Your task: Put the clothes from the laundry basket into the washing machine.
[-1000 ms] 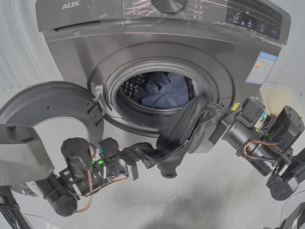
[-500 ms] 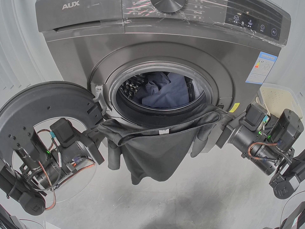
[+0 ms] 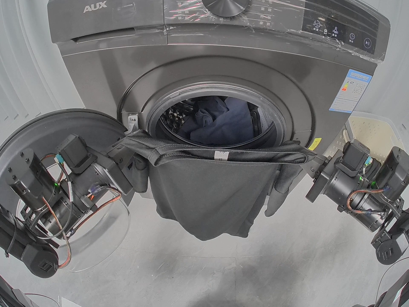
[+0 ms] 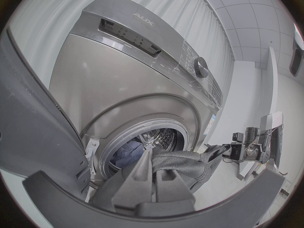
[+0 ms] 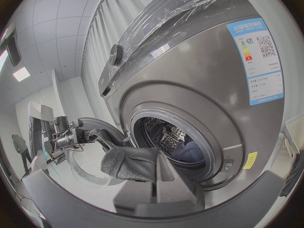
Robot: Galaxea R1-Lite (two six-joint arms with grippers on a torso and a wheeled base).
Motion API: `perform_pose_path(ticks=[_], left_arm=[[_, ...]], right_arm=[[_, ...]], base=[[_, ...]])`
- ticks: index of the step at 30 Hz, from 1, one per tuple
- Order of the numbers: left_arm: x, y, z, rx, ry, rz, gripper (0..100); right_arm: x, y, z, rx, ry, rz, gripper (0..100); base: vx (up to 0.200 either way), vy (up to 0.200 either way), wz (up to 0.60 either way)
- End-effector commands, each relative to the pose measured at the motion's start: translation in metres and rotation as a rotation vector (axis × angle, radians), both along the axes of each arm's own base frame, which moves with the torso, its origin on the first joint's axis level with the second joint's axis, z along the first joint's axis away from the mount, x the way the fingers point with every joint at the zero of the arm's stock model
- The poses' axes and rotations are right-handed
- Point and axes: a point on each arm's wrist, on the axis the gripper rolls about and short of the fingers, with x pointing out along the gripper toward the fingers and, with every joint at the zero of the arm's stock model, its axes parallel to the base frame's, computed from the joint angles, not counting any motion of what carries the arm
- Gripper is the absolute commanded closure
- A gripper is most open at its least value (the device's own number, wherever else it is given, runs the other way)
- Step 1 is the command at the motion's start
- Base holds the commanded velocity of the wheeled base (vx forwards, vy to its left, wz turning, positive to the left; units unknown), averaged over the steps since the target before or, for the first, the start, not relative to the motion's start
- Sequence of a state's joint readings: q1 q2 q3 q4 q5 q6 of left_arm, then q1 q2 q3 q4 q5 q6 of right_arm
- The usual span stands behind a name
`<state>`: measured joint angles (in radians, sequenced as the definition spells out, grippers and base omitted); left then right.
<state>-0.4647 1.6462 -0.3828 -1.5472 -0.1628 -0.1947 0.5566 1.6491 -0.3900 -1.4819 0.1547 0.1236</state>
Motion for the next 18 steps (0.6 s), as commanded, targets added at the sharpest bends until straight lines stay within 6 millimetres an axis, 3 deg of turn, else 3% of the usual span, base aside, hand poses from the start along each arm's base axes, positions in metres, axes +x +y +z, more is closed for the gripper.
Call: perform_pose_path(ticks=[1,10,15,18], left_arm=[[0.000,0.000,0.001,-0.004,-0.004,-0.002,100],[-0.011,-0.007,0.011,-0.023,-0.036,-0.065,100],[0.006,-0.015,0.026,-0.049,-0.095,-0.070,100],[0.006,-0.015,0.025,-0.044,-0.092,-0.087,100]], right_arm=[[-0.002,-0.001,0.003,0.007,-0.010,-0.001,100],[-0.005,-0.002,0.012,0.029,-0.041,-0.004,100],[-0.001,-0.001,0.021,0.052,-0.068,-0.029,100],[-0.001,0.000,0.021,0.054,-0.067,-0.030,100]], base=[[0.000,0.000,0.00],[0.000,0.000,0.00],[0.000,0.000,0.00],[0.000,0.000,0.00]])
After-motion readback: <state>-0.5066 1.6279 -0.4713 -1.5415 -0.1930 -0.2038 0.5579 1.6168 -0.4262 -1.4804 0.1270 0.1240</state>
